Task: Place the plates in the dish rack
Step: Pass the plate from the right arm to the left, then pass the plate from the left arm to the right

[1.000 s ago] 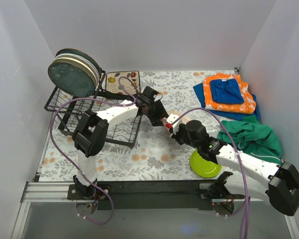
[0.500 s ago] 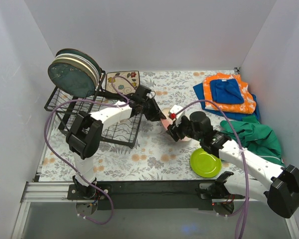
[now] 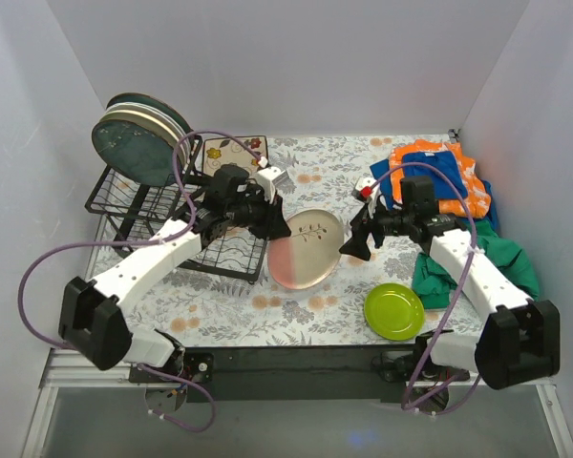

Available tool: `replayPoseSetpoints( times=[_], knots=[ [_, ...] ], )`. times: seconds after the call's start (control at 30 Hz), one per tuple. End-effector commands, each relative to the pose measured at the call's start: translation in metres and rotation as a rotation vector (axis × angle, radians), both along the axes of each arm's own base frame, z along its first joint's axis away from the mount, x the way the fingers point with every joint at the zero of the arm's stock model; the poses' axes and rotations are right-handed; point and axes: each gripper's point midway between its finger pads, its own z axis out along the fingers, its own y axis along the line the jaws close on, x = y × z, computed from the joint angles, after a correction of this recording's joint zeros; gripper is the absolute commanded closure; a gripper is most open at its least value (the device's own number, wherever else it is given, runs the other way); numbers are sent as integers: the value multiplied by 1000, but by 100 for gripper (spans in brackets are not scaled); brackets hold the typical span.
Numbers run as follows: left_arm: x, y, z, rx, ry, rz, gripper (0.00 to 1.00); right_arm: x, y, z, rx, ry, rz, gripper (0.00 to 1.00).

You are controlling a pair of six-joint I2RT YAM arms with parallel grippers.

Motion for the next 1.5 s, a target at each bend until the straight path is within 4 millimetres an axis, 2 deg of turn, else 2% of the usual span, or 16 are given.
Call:
replayPoseSetpoints(
  times=[0.0, 0.3, 0.43, 0.67, 0.77, 0.87, 0.9, 1.03, 1.13, 1.17, 1.2, 1.23, 1.3, 1.4, 1.43, 1.47],
  knots=[
    [-22, -2, 64, -97, -343, -229, 100, -10, 10, 7, 65, 101, 166, 5],
    [-41, 6, 83, -135, -402, -261, 100, -11, 26, 29, 172, 147, 274, 13],
    [-42, 6, 85, -144, -408, -256, 100, -34, 38, 40, 264, 191, 379, 26],
    [-43, 5, 93, -174, -422, -256, 100, -65, 63, 36, 253, 194, 506, 41],
    [-44, 6, 93, -172, -426, -251, 100, -66, 65, 37, 260, 179, 526, 52],
    [-46, 8, 93, -172, -428, -241, 100, -68, 65, 39, 269, 172, 537, 76],
    [-44, 9, 92, -170, -431, -232, 100, -69, 66, 40, 269, 171, 541, 98],
    [-44, 12, 92, -169, -431, -209, 100, -69, 65, 47, 255, 150, 529, 99],
    [-39, 16, 93, -163, -419, -151, 99, -54, 63, 50, 168, 80, 453, 99],
    [-39, 18, 96, -166, -421, -132, 92, -49, 63, 55, 154, 65, 421, 99],
    [-39, 20, 96, -171, -404, -107, 77, -43, 62, 57, 140, 51, 390, 99],
    [-37, 23, 96, -164, -402, -77, 70, -35, 61, 57, 111, 30, 346, 99],
    [-37, 29, 102, -171, -390, -28, 59, -27, 61, 66, 115, 6, 298, 99],
    [-34, 38, 118, -168, -405, 43, 50, -20, 62, 74, 119, -9, 239, 99],
    [-32, 42, 134, -183, -420, 79, 43, -18, 62, 77, 117, -17, 224, 99],
    [-28, 46, 143, -179, -434, 117, 42, -20, 65, 81, 122, -27, 227, 99]
  ],
)
